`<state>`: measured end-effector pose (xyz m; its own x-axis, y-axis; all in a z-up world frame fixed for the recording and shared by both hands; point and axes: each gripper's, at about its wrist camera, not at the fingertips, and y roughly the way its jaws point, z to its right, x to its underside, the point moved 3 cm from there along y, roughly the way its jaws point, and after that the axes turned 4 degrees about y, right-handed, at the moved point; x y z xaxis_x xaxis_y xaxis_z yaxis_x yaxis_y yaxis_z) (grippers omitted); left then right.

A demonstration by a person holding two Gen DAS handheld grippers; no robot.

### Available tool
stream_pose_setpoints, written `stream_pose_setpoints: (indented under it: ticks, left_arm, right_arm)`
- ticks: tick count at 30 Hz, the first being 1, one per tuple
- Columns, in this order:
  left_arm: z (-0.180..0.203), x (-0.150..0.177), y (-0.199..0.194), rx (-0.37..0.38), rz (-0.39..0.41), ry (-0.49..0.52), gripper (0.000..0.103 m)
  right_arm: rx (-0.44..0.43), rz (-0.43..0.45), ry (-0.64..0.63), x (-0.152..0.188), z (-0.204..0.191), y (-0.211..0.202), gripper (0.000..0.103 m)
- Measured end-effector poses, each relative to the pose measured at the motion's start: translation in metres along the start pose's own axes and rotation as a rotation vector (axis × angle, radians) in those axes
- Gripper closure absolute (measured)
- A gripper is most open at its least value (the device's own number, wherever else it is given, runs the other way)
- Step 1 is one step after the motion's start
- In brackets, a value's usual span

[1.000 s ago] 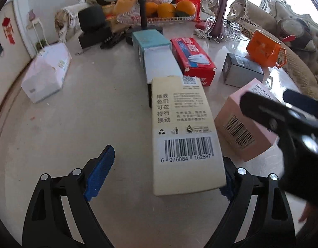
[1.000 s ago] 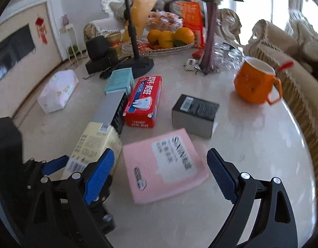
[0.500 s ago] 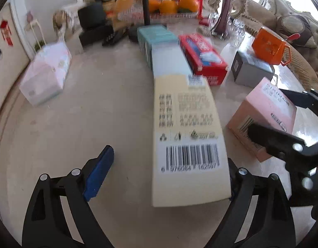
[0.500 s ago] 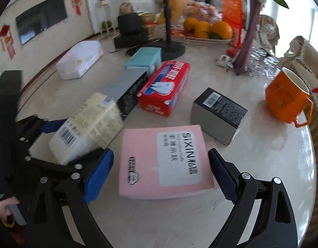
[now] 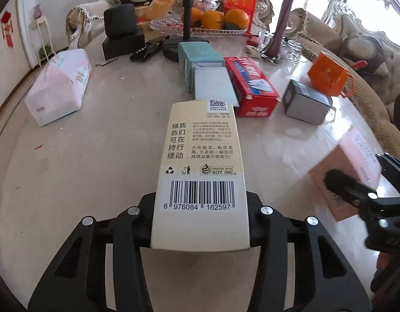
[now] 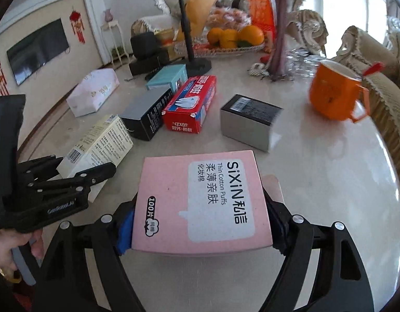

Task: Collect trash
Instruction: 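Carry the cream box and pink SIXIN box over the wastebasket and open both tools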

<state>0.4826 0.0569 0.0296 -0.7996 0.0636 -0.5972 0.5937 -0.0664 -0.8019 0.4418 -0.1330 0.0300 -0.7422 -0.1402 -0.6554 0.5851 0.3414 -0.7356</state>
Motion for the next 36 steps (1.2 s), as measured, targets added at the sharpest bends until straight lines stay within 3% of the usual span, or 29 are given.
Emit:
stream_pose_setpoints:
  ticks: [6,12,14,17,20,25,30,36]
  left_arm:
    - [0.014,0.047,-0.080,0.059,0.113,0.047,0.057]
    - [0.046,0.170,-0.189,0.136,0.189,0.136,0.057]
    - [0.059,0.220,-0.213,0.133,0.184,0.152,0.057]
    - [0.073,0.288,-0.231,0.186,0.131,0.124,0.057]
    - [0.087,0.351,-0.224,0.167,0.053,0.139,0.057]
    - [0.091,0.419,-0.166,0.154,-0.112,0.076,0.057]
    - [0.094,0.446,-0.117,0.175,-0.224,0.038,0.057]
    - [0.095,0.446,-0.099,0.145,-0.236,0.043,0.057]
  right_arm:
    - [-0.068,0.072,0.027,0.056,-0.002,-0.077,0.027]
    - [-0.208,0.144,0.073,0.151,-0.025,-0.179,0.027]
    - [-0.220,0.161,0.064,0.181,-0.039,-0.204,0.027]
    - [-0.247,0.154,0.052,0.230,-0.062,-0.230,0.027]
    - [-0.249,0.095,0.041,0.277,-0.078,-0.231,0.027]
    - [-0.152,-0.093,0.116,0.345,-0.074,-0.167,0.027]
    - [-0.078,-0.264,0.137,0.386,-0.065,-0.105,0.027]
    - [-0.044,-0.275,0.100,0.389,-0.070,-0.088,0.027]
